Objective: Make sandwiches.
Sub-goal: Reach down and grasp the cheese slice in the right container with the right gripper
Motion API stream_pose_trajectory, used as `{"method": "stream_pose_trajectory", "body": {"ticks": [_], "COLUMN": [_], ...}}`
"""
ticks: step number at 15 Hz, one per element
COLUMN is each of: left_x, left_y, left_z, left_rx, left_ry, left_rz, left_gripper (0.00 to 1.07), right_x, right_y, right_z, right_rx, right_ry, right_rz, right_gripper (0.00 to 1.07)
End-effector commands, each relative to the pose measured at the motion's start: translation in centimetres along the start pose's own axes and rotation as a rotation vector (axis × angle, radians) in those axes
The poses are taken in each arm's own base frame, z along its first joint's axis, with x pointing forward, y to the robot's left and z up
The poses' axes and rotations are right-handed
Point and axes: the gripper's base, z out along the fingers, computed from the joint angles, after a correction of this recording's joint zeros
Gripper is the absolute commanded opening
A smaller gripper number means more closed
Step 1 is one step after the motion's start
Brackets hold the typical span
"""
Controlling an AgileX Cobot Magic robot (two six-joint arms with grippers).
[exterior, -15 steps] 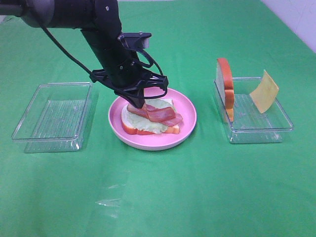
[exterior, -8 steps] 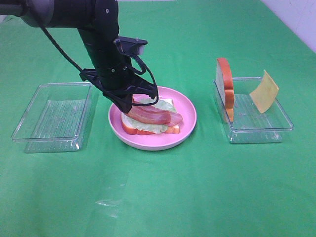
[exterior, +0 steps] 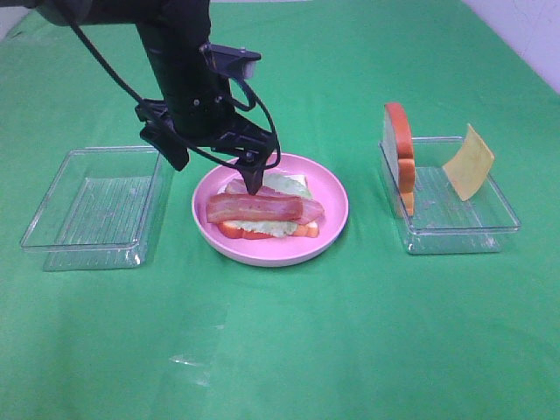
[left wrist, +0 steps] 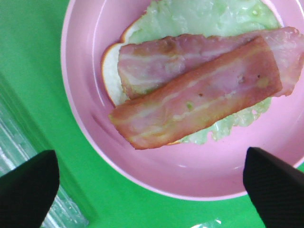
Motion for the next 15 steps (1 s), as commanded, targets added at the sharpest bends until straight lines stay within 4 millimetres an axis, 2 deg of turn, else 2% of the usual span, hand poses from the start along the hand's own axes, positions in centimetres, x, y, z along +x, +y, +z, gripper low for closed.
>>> {"method": "stream_pose_trajectory", "body": {"ticks": [1,3,4,5,7,8,9,11,13,15], "left_x": [-0.6,-1.4,-1.5,-1.3,-0.4,-0.2,0.3,1.1,2.8,6.8], "left_y": [0.8,3.5,4.7,10.0,14.9,15.7,17.7,19.3,19.2,17.7], "left_z": [-2.8,-5.0,-5.4,-6.4,-7.4,-7.5,-7.7,-8.7,-9.9,-12.0], "left_rx": [-0.064,-0.153,-0.168,-0.179,-0.138,-0.124,-0.104,-0.063,-0.084,-0.089], "left_ry": [0.03,0.018,0.013,0.008,-0.007,-0.01,-0.013,-0.029,-0.007,0.044], "left_rz": [0.028,0.032,0.011,-0.1,-0.235,-0.255,-0.306,-0.369,-0.34,-0.345], "left_gripper": [1.01,1.01,1.01,1.01,0.99,0.99,0.98,0.98,0.98,0.98], "right_x": [0.3,0.3,0.3,0.3,0.3,0.3,0.3,0.3,0.3,0.3], "right_y": [0.0,0.0,0.0,0.0,0.0,0.0,0.0,0.0,0.0,0.0], "right_z": [-0.1,-0.1,-0.1,-0.1,-0.1,-0.1,-0.1,-0.1,-0.1,-0.1], "right_rx": [-0.001,-0.001,-0.001,-0.001,-0.001,-0.001,-0.001,-0.001,-0.001,-0.001], "right_ry": [-0.015,-0.015,-0.015,-0.015,-0.015,-0.015,-0.015,-0.015,-0.015,-0.015], "right_rz": [0.001,0.001,0.001,0.001,0.001,0.001,0.001,0.001,0.001,0.001], "right_gripper": [0.96,0.96,0.96,0.96,0.96,0.96,0.96,0.96,0.96,0.96]}}
